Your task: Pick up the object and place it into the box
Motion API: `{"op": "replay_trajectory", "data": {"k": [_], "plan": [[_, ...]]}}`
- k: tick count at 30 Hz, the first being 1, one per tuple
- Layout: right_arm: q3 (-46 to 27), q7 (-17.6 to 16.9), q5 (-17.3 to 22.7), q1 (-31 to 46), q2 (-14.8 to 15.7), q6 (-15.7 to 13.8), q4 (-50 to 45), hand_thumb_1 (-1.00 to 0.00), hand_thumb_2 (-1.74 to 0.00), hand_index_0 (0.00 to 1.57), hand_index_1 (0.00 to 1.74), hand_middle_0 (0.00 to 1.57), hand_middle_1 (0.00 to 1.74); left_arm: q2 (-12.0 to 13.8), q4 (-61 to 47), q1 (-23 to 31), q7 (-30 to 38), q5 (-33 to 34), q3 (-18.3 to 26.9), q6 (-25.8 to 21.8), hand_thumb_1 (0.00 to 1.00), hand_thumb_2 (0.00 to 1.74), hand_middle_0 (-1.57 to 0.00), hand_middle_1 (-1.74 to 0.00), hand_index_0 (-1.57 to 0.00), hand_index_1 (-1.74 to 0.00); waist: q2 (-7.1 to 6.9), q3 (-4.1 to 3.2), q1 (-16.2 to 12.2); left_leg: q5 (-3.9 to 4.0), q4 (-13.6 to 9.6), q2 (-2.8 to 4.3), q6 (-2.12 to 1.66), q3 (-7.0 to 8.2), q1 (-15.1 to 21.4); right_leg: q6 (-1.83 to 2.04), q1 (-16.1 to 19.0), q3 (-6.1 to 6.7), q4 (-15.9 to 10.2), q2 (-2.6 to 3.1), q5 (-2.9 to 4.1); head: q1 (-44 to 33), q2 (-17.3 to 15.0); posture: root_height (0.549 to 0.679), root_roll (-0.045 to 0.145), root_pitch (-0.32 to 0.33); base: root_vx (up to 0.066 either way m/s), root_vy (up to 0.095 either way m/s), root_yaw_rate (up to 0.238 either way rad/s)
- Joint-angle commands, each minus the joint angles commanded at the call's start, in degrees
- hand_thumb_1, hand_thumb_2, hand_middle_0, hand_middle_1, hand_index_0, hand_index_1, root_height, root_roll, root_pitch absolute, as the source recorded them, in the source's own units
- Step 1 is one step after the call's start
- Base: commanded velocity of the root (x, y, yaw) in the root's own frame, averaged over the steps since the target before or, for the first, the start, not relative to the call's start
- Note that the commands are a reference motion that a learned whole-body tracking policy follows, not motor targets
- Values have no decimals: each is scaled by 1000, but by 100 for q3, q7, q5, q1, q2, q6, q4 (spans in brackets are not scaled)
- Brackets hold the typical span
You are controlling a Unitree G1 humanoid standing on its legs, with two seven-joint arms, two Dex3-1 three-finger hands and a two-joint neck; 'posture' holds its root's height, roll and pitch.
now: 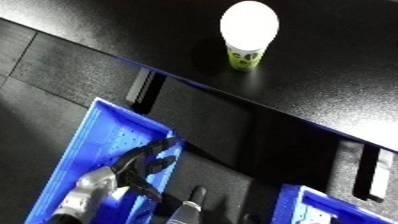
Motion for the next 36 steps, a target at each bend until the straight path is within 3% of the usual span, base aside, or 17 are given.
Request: {"op": "replay_trajectory", "data": {"k": [4, 7, 9, 13, 17, 19, 23, 27, 31, 36], "plan": [[32, -5, 163, 44, -88, 23, -53, 0, 0, 0, 0, 0, 0, 525, -1525, -249, -617, -709, -337, 1060, 0, 0, 0, 0, 0, 0, 31, 31, 16, -26, 14, -31, 8, -35, 3, 36, 48, -41, -18, -49, 34, 255, 123, 643, 29, -79, -9, -5, 61], [51, 8, 276, 53, -105, 20, -11, 0, 0, 0, 0, 0, 0, 669, -2414, -390, -802, -1524, -394, 1550, 0, 0, 0, 0, 0, 0, 40, 32, 45, -50, 29, -57, 18, -60, 10, 43, 75, -66, -12, -84, 48, 511, 242, 644, 29, -81, 14, -22, 95], [62, 16, 340, 44, -89, 13, 42, 0, 0, 0, 0, 0, 0, 637, -2835, -462, -866, -2106, -373, 1772, 0, 0, 0, 0, 0, 0, 32, 22, 72, -65, 48, -76, 17, -77, -5, 41, 75, -82, 1, -102, 52, 656, 302, 644, 29, -81, 16, -35, 90], [78, 41, 416, 45, -9, -36, 151, 0, 0, 0, 0, 0, 0, 324, -3371, -528, -736, -3186, -182, 1917, 0, 0, 0, 0, 0, 0, -19, -11, 124, -84, 69, -102, 3, -109, -29, 19, 57, -105, 36, -114, 40, 835, 349, 643, 30, -79, 17, -39, 62], [82, 80, 435, 72, 105, -107, 223, 0, 0, 0, 0, 0, 0, -84, -3626, -633, 145, -4220, 185, 1314, 0, 0, 0, 0, 0, 0, -85, -34, 160, -75, 42, -113, -14, -146, -24, -18, 30, -113, 78, -104, 11, 930, 413, 642, 29, -78, 19, -39, 16], [59, 123, 437, 112, 166, -149, 233, 0, 0, 0, 0, 0, 0, -243, -3665, -686, 700, -4314, 471, 797, 0, 0, 0, 0, 0, 0, -119, -44, 187, -66, 23, -115, -20, -163, -20, -32, 10, -116, 107, -97, -6, 1017, 438, 642, 29, -77, 19, -33, -5], [-10, 206, 422, 200, 276, -219, 248, 0, 0, 0, 0, 0, 0, -510, -3784, -759, 1628, -3942, 1104, -144, 0, 0, 0, 0, 0, 0, -176, -64, 240, -45, -4, -124, -39, -192, -25, -48, -24, -131, 159, -94, -37, 1121, 441, 641, 30, -76, 17, -28, 8], [-47, 286, 401, 253, 342, -281, 310, 0, 0, 0, 0, 0, 0, -699, -3902, -839, 2036, -3650, 1608, -778, 0, 0, 0, 0, 0, 0, -226, -79, 244, -40, -7, -123, -49, -202, -29, -67, -62, -143, 215, -89, -69, 1166, 483, 640, 30, -74, 14, -26, -30], [-46, 357, 365, 285, 357, -309, 360, 0, 0, 0, 0, 0, 0, -798, -3960, -943, 2416, -3335, 1894, -1322, 0, 0, 0, 0, 0, 0, -260, -87, 209, -26, -20, -99, -63, -186, -18, -91, -88, -144, 253, -70, -92, 1140, 525, 639, 30, -73, 6, -11, -79], [-4, 410, 320, 305, 350, -293, 410, 0, 0, 0, 0, 0, 0, -813, -3825, -1072, 3432, -2553, 2189, -2101, 0, 0, 0, 0, 0, 0, -262, -93, 144, -9, -21, -74, -78, -156, -14, -126, -122, -114, 305, -53, -123, 1141, 566, 639, 30, -75, 9, 7, -78]]}}
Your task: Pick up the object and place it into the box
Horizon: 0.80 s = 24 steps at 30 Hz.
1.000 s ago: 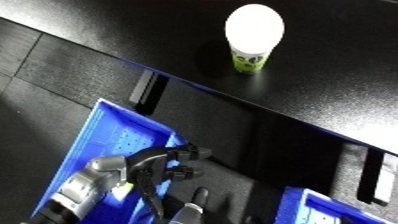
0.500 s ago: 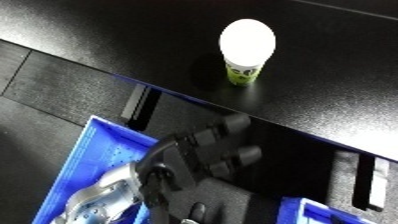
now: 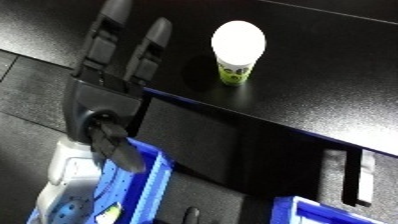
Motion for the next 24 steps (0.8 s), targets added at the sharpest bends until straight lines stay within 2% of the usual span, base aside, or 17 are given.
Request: {"op": "replay_trajectory", "data": {"k": [5, 10, 15, 20, 24], "plan": [[60, 7, -21, -23, -3, 38, 13, 0, 0, 0, 0, 0, 0, 103, 140, -116, 1101, 1094, 84, -34, 0, 0, 0, 0, 0, 0, 16, 14, -76, 11, 19, 26, -2, 45, -27, -14, -66, 38, 51, 7, -8, -15, 75, 639, 30, -76, 3, 19, -56], [105, 14, 10, -126, -51, 153, 25, 0, 0, 0, 0, 0, 0, 249, 340, -389, 1613, 1995, -158, 289, 0, 0, 0, 0, 0, 0, 44, 34, -176, 4, 99, 47, 4, 103, -100, -2, -163, 103, 105, 13, 13, -119, 216, 637, 30, -77, -3, 15, -62], [144, 57, -9, -202, -131, 220, 49, 0, 0, 0, 0, 0, 0, 393, 765, -701, 1956, 2400, -483, 478, 0, 0, 0, 0, 0, 0, 59, 35, -311, -26, 191, 94, 19, 182, -147, 8, -246, 190, 146, 48, 29, -305, 382, 636, 28, -77, 15, 22, -103], [208, 92, -125, -250, -199, 227, 42, 0, 0, 0, 0, 0, 0, 485, 1304, -1002, 2095, 2781, -790, 211, 0, 0, 0, 0, 0, 0, 43, 42, -456, -70, 314, 158, 31, 287, -192, 3, -334, 271, 208, 101, 34, -579, 562, 634, 26, -79, 26, 29, -119], [280, 123, -182, -290, -239, 256, 2, 0, 0, 0, 0, 0, 0, 499, 1801, -1200, 2273, 2905, -1038, 236, 0, 0, 0, 0, 0, 0, 2, 55, -575, -116, 442, 226, 44, 376, -241, 6, -437, 335, 267, 147, 53, -791, 656, 633, 23, -81, 25, 22, -139]]}}
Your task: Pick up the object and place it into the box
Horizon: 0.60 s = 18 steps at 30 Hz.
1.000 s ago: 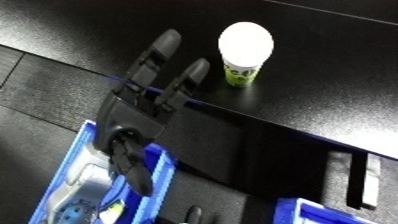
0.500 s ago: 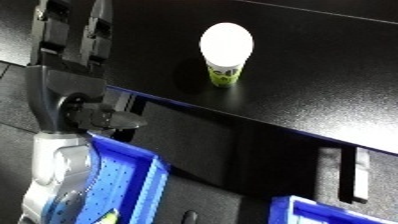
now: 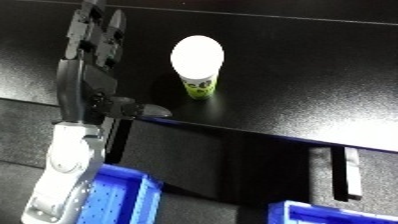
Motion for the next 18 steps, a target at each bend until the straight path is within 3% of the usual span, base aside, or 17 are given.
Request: {"op": "replay_trajectory", "data": {"k": [7, 18], "plan": [[91, -23, -84, -132, -8, 87, -41, 0, 0, 0, 0, 0, 0, -170, 994, -410, 175, -36, -326, 3, 0, 0, 0, 0, 0, 0, -65, 55, -170, -47, 125, 89, 18, 112, -56, 24, -134, 88, 57, 45, 34, -326, 257, 631, 18, -81, 14, 10, -90], [160, -92, -171, -327, -25, 219, -155, 0, 0, 0, 0, 0, 0, -374, 2193, -1059, 136, -115, -607, 64, 0, 0, 0, 0, 0, 0, -125, 188, -364, -133, 352, 136, 51, 194, -205, 36, -325, 147, 176, 82, 39, -704, 541, 627, 19, -75, 8, 7, -62]]}}
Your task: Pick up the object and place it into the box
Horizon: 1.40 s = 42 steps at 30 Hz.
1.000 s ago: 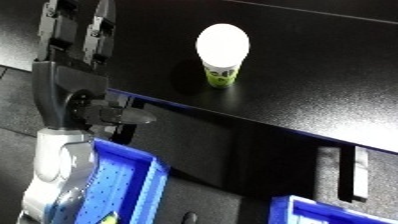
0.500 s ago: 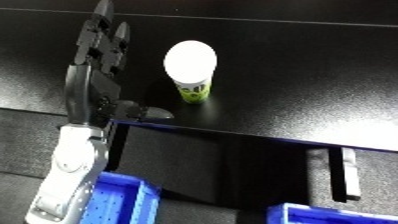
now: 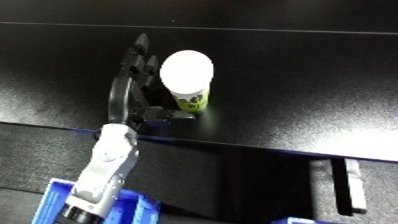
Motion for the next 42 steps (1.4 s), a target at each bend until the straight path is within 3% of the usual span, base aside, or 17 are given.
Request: {"op": "replay_trajectory", "data": {"k": [6, 15, 21, 28, 35, 42], "plan": [[50, -29, 69, -66, -12, 5, -51, 0, 0, 0, 0, 0, 0, -28, 417, -311, -27, -42, -114, -3, 0, 0, 0, 0, 0, 0, -16, 61, -75, -33, 43, -10, 17, 23, -65, 15, -94, 47, 25, 28, 2, -105, 73, 626, 18, -67, -6, 7, -37], [138, -68, 133, -145, 50, -14, -71, 0, 0, 0, 0, 0, 0, -125, 500, -700, -164, -21, -313, -63, 450, 783, -706, -783, -706, -783, -14, 103, -139, -43, -33, 8, 16, 73, -13, 46, -67, 78, -80, 33, 43, -246, 126, 628, 17, -62, -3, -3, -25], [143, -108, 117, -122, 84, -14, -77, 0, 0, 0, 0, 0, 0, -114, 404, -776, -191, -58, -341, 35, 750, 1305, -1178, -1305, -1178, -1305, 11, 88, -141, -75, -16, 1, 18, 65, 10, 40, -31, 80, -96, 23, 33, -231, 57, 628, 19, -62, 0, -4, 3], [122, -156, 114, -39, 128, -26, -56, 0, 0, 0, 0, 0, 0, -185, 334, -504, 189, -906, -43, 186, 750, 1305, -1178, -1305, -1178, -1305, 59, 56, -91, -125, 43, -56, 37, -12, 40, 5, 29, 70, -94, 8, 5, -150, -30, 627, 22, -67, 8, 7, 24], [101, -273, 193, 57, 174, -112, -75, 0, 0, 0, 0, 0, 0, -271, -86, -55, -56, -1345, 359, -326, 750, 1305, -1178, -1305, -1178, -1305, 101, 71, 32, -110, -20, -119, 35, -87, 60, -31, 89, 36, -145, -4, -11, -51, 18, 628, 23, -64, -25, 6, 59], [-33, -300, 350, 284, 176, -239, -122, 0, 0, 0, 0, 0, 0, -158, -1204, 534, -73, -1348, 827, -686, 750, 1305, -1178, -1305, -1178, -1305, 154, 89, 246, -58, -154, -220, 40, -221, 111, -58, 185, -76, -211, -54, -13, 103, 66, 629, 28, -64, -42, -4, 123]]}}
